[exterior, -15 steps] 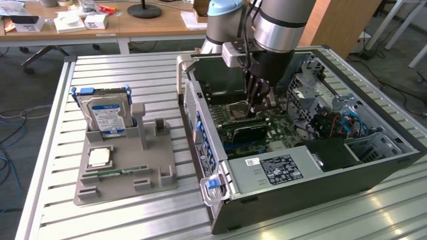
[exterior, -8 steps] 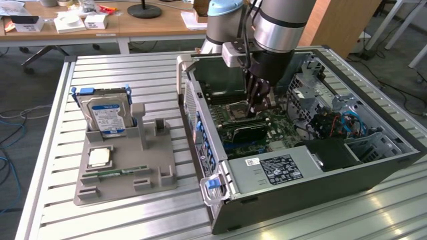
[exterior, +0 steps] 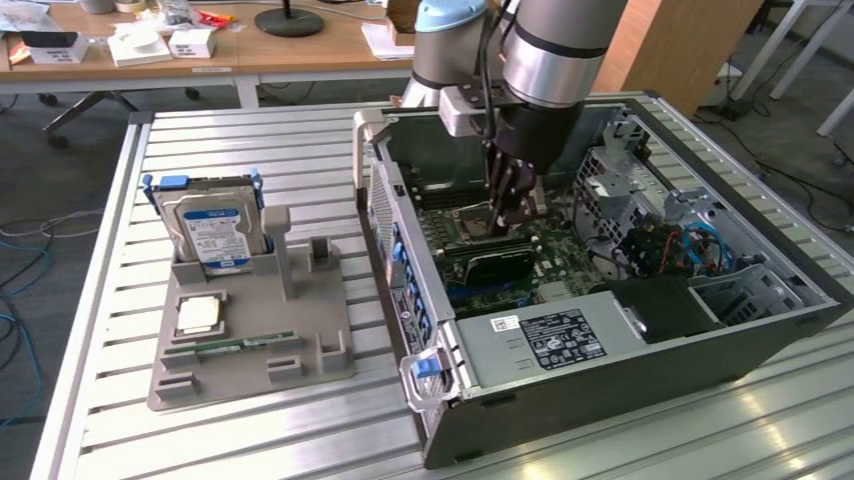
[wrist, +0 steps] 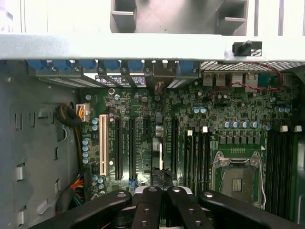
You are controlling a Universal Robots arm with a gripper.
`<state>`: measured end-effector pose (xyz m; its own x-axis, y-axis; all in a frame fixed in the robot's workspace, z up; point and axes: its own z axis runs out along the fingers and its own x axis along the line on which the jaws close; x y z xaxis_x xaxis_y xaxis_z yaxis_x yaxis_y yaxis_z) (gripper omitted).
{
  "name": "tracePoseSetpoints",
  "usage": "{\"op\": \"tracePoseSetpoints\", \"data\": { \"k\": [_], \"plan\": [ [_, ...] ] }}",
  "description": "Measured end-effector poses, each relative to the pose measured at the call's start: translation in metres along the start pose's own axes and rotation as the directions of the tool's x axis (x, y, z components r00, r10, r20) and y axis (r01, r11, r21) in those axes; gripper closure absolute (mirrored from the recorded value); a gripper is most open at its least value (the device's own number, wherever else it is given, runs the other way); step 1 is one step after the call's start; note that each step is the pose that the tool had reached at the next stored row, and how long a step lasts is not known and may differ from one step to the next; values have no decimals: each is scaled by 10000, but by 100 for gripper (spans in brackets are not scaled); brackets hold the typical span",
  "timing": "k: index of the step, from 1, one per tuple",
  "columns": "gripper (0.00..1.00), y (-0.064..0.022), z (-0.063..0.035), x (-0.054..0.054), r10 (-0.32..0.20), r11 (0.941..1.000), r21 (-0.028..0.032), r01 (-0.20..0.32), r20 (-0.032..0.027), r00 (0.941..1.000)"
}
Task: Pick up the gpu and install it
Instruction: 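Press down on the gpu until it lock into place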
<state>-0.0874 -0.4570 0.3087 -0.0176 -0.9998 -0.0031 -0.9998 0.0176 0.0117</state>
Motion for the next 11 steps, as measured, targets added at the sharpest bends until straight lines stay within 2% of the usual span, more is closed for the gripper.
{"op": "tracePoseSetpoints", "data": {
  "k": [4,11],
  "plan": [
    [90,71,15,-13,1,10000,-1,-1,1,10000],
    [90,72,64,-20,1,10000,-1,-1,-1,10000]
  ]
}}
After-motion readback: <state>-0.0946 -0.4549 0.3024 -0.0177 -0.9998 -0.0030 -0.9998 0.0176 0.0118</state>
